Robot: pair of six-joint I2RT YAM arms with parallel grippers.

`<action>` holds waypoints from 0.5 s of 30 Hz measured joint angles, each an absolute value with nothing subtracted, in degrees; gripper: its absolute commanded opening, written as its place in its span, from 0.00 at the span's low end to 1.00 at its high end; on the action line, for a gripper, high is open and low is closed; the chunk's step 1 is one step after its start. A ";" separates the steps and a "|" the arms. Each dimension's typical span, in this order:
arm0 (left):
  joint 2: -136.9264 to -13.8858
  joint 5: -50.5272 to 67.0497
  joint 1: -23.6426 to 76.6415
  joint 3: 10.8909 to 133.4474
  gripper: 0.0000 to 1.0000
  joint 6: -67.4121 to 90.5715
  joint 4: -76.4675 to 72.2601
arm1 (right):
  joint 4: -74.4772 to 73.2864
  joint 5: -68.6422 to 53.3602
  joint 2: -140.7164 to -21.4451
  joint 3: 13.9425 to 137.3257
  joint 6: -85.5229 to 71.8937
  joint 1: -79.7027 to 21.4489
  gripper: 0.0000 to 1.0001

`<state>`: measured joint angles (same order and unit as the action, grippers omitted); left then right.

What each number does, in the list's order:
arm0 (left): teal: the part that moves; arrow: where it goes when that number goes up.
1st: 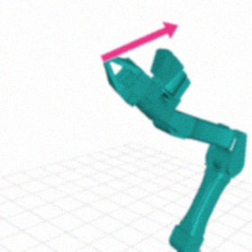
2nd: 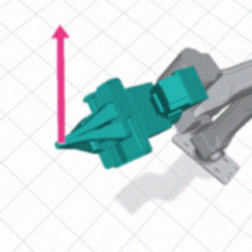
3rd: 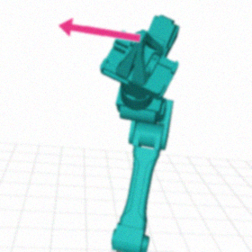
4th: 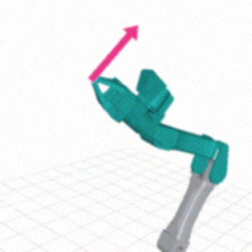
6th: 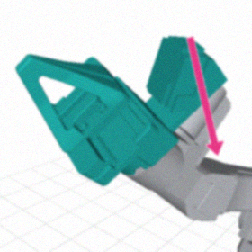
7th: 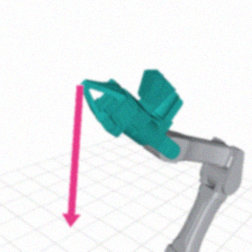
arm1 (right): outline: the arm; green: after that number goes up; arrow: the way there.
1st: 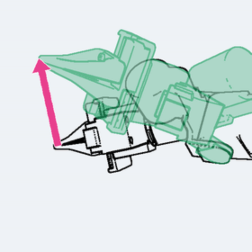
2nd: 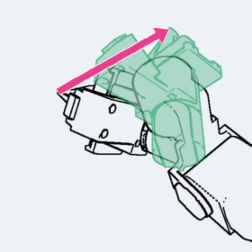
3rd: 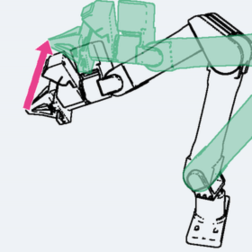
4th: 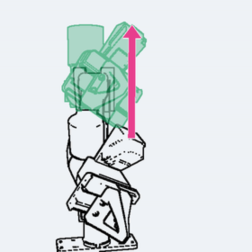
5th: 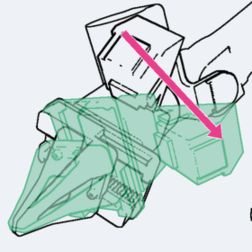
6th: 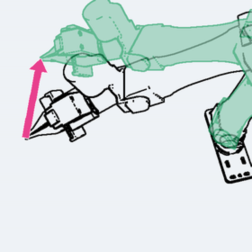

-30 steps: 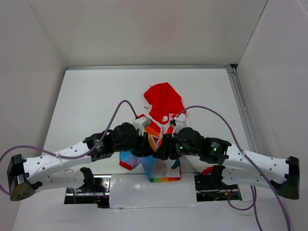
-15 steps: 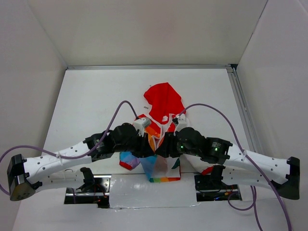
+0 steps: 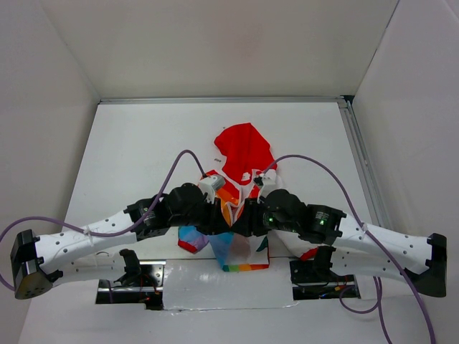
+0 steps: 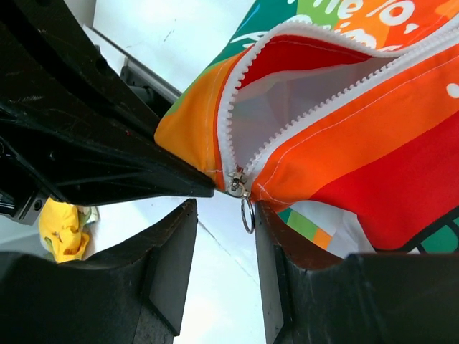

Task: Zip up the jacket

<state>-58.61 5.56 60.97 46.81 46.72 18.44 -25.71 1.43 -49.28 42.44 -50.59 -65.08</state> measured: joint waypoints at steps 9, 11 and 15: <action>-58.22 5.13 60.97 46.81 0.00 46.74 18.46 | -25.28 -0.60 -48.69 40.16 -51.62 -65.10 0.42; -57.98 5.13 60.97 46.81 0.00 46.74 18.46 | -25.23 -0.71 -48.49 39.94 -51.92 -65.10 0.41; -57.93 5.15 60.97 46.81 0.00 46.72 18.44 | -24.93 -0.60 -48.36 39.92 -52.40 -65.10 0.31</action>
<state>-57.93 5.15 60.97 46.81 46.72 18.44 -24.93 -0.60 -48.36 39.92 -52.40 -65.10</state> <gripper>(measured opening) 0.141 0.335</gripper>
